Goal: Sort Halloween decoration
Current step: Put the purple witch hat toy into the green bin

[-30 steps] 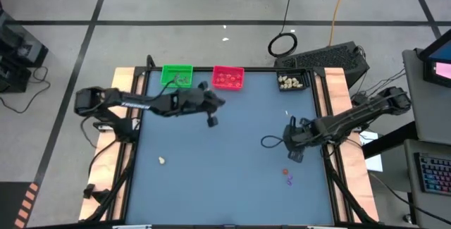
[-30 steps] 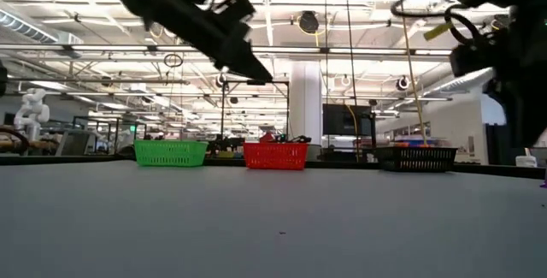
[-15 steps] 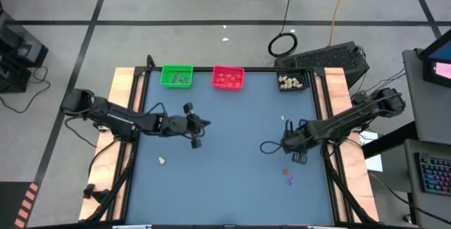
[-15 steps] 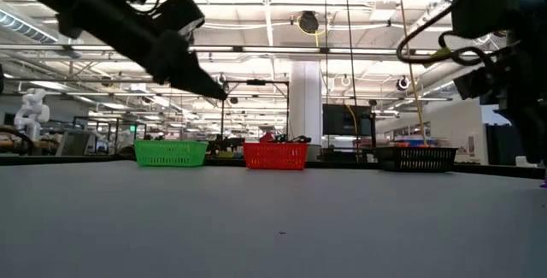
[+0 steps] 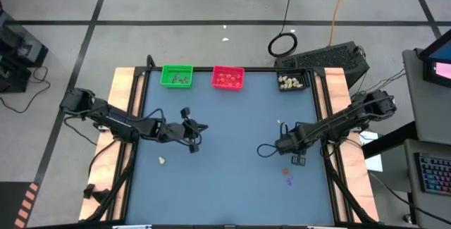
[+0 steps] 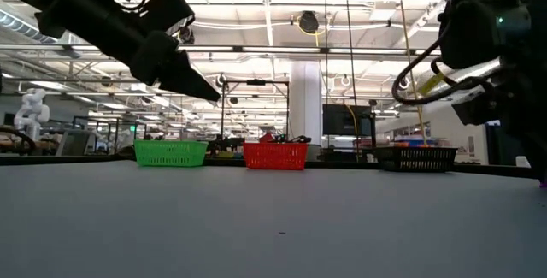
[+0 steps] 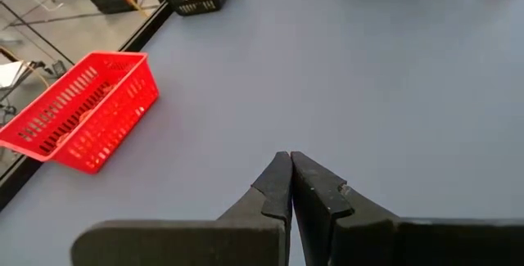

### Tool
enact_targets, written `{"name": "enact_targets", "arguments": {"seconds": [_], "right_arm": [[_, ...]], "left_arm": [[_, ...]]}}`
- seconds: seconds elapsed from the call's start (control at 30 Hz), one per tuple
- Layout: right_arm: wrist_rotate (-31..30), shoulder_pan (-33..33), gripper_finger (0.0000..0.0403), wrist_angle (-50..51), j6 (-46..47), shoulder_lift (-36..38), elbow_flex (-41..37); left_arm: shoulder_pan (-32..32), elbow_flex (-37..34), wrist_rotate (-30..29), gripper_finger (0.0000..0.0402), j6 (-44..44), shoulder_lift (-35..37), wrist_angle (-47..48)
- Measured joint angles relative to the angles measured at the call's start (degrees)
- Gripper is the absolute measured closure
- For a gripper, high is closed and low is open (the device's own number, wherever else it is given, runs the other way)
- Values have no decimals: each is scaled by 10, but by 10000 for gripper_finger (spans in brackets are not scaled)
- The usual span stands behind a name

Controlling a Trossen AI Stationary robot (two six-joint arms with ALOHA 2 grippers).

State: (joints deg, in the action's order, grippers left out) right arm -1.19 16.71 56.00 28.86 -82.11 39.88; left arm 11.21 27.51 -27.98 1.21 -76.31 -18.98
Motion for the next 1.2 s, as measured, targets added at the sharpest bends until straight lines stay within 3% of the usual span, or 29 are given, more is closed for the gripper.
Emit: {"name": "enact_targets", "arguments": {"seconds": [0.27, 0.7, 0.87, 1.07, 1.2], "right_arm": [[-4, 0, 396, -5, -28, -15, 1], [-20, 11, 402, -61, -13, 58, 48], [-64, 0, 402, -157, -29, 54, 71], [-68, -39, 403, -332, -72, 16, 72], [-85, -72, 403, -464, -119, -31, 72]], "left_arm": [[15, 0, -12, 384, 4, 0, 0], [55, 0, -41, 384, 33, 9, 15], [77, 0, -55, 384, 50, 46, 59], [100, -2, -69, 384, 80, 125, 146], [112, -45, -68, 384, 93, 199, 144]]}}
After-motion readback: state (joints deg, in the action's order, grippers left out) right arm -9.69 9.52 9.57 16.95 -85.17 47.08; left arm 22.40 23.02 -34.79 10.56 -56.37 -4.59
